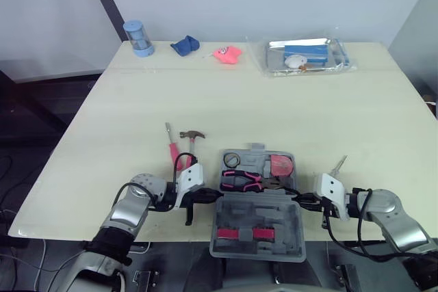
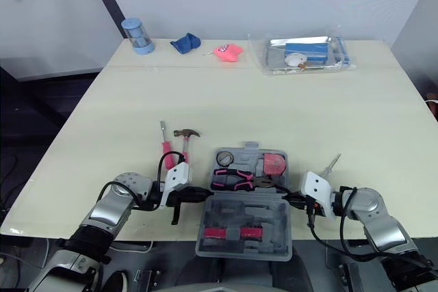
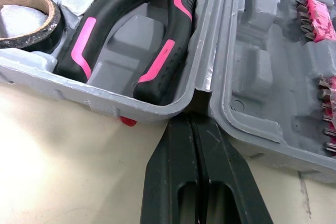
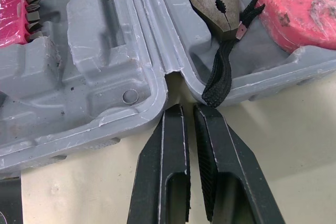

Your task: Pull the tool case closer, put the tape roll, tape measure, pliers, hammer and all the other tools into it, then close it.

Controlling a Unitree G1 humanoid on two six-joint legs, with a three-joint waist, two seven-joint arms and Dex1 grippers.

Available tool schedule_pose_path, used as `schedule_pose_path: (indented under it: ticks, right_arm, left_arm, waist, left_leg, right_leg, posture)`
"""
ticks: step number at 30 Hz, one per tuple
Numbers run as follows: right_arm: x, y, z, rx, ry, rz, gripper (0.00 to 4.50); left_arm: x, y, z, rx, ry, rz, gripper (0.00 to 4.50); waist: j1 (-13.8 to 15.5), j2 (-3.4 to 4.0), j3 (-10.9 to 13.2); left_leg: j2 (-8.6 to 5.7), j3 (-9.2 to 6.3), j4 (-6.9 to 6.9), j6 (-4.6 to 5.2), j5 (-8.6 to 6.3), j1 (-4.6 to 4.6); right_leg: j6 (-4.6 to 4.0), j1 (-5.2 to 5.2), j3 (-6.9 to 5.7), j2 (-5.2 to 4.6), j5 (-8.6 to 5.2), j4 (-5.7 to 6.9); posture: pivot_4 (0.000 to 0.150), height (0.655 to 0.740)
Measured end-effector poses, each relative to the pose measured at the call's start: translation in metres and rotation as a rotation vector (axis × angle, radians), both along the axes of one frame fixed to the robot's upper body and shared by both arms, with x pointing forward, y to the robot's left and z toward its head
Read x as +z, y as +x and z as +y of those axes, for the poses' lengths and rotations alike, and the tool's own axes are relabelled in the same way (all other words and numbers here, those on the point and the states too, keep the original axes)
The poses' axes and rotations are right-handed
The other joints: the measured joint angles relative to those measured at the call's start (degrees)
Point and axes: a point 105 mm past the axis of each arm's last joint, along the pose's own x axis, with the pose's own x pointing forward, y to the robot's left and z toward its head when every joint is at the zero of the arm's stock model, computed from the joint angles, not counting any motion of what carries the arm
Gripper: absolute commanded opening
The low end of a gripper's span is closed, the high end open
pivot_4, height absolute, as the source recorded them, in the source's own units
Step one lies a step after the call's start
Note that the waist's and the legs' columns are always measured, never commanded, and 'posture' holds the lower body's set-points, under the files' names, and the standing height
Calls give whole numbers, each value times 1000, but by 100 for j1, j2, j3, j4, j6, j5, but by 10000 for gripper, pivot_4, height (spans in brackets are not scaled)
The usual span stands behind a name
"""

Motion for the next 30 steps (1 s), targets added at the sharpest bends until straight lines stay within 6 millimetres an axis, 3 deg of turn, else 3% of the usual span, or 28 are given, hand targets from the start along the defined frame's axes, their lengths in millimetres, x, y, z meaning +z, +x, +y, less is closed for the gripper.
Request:
schedule_pose_path:
  ticks: [13,30]
  right_arm:
    - [-1,1,1,30,6,-58,3353]
    - [4,31,4,-1,-17,-133,3353]
  left_arm:
    - [0,0,2,11,-1,-1,0]
    - [3,21,2,96,-17,-42,0]
  waist:
    - [-9,0,0]
    - [-2,1,0]
  left_leg:
    - [0,0,0,0,0,1]
    - [-1,-2,13,0,1,2]
  right_leg:
    - [0,0,0,0,0,2]
    - [0,3,-1,0,1,9]
  posture:
    - [1500,7400]
    - [1500,7400]
